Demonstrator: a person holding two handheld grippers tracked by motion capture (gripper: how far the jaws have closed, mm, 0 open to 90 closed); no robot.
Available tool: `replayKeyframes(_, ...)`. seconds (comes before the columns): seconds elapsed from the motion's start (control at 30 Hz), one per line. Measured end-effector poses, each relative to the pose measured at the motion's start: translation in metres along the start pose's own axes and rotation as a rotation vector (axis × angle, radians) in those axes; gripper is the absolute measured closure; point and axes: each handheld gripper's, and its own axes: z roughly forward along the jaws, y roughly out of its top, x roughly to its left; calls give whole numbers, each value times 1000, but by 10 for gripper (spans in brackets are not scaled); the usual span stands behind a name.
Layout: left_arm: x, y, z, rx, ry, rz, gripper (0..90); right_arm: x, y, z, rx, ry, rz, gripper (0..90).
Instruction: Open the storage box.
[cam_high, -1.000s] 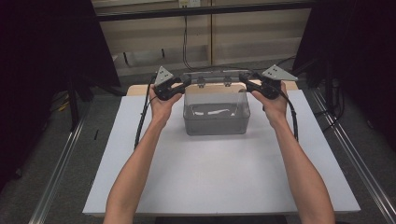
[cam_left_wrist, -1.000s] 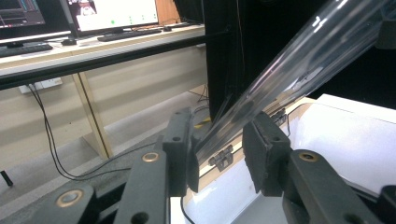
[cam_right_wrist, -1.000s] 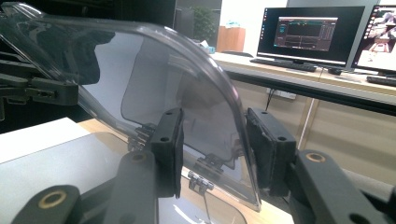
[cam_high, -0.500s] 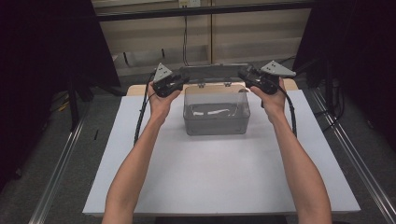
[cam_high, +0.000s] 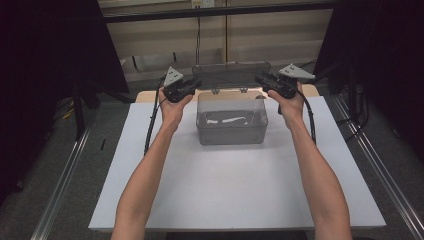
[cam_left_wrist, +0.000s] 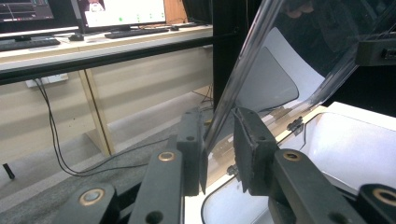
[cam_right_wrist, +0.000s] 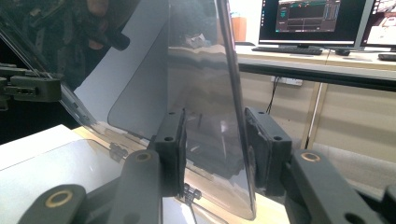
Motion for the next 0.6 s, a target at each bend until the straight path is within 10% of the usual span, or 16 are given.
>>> replayKeyframes(0.6, 5, -8, 14, 29, 31, -16, 739, -8, -10, 13, 41, -28, 26, 640)
